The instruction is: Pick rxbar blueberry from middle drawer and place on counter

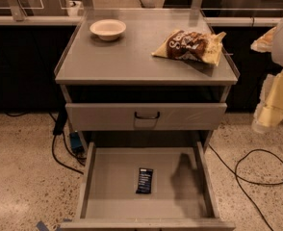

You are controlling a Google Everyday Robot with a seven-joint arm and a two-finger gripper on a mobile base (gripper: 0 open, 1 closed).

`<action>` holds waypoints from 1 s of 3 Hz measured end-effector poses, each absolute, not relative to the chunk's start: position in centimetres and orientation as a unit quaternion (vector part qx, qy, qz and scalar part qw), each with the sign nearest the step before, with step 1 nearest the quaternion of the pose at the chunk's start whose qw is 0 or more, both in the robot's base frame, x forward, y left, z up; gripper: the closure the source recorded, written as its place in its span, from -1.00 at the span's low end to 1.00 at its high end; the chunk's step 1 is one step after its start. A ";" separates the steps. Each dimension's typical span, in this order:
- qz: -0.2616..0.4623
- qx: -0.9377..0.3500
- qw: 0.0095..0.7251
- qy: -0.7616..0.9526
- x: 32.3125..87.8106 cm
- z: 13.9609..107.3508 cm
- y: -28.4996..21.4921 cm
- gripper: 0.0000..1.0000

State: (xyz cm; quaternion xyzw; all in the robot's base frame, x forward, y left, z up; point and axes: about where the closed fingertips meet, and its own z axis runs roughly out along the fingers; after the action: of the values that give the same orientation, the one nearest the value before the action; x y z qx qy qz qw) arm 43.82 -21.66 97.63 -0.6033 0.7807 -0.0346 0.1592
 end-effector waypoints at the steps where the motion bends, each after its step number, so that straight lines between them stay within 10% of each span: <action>1: -0.035 -0.603 0.159 0.781 43.8 97.6 -21.7 -1.00; 3: -0.023 -0.609 0.141 0.781 43.1 91.7 -20.0 -1.00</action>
Offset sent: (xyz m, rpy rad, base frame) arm -0.0084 0.0218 -0.0424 -0.0120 0.0403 0.0540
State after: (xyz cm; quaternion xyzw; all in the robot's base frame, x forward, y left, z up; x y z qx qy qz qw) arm 43.10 -20.01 91.67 -0.6086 0.7805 -0.0233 0.1409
